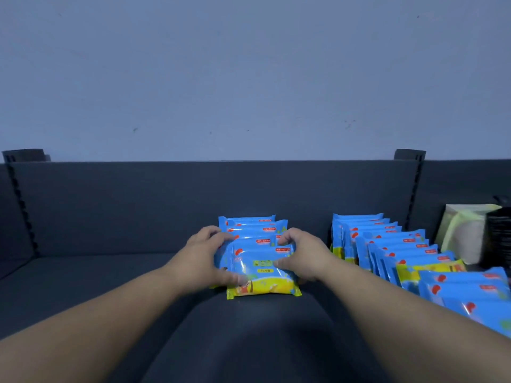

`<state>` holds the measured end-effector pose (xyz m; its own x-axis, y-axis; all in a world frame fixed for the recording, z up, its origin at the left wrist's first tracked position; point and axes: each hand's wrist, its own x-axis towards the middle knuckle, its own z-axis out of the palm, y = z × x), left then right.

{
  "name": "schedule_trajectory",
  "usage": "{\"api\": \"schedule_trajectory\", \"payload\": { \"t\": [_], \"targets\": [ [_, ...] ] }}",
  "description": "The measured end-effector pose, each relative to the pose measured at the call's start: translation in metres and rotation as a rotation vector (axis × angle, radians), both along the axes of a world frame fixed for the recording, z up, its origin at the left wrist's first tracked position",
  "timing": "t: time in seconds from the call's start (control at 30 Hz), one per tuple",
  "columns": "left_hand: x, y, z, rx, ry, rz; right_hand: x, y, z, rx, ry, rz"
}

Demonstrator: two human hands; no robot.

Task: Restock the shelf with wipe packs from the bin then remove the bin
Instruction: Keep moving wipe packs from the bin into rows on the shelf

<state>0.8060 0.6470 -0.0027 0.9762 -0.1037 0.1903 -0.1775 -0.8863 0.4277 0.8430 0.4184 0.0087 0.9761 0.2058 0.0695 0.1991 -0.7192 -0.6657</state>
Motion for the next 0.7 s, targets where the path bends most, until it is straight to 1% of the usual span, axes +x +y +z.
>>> {"api": "schedule_trajectory", "payload": {
  "t": [0.07,0.1,0.23,0.33,0.47,0.57,0.7],
  "targets": [
    [-0.003,-0.002,-0.005,0.07,-0.018,-0.004,-0.002,0.002,-0.001,0.003,0.028,0.008],
    [-0.003,-0.005,-0.007,0.078,-0.047,0.003,-0.004,0.002,-0.001,-0.028,0.029,0.019],
    [-0.002,-0.016,-0.011,0.107,-0.141,0.025,-0.007,0.005,-0.002,-0.115,-0.078,0.0],
    [-0.003,-0.021,-0.01,0.112,-0.146,0.039,-0.007,0.007,-0.004,-0.115,-0.13,-0.018],
    [-0.007,-0.016,-0.009,0.123,-0.143,0.046,-0.012,0.002,-0.006,-0.092,-0.129,-0.043],
    [-0.012,-0.014,-0.005,0.144,-0.138,0.033,-0.019,-0.001,-0.008,-0.087,-0.144,-0.074],
    [-0.021,-0.021,0.005,0.18,-0.181,-0.005,-0.038,-0.005,-0.003,-0.123,-0.175,-0.107]
  ]
}}
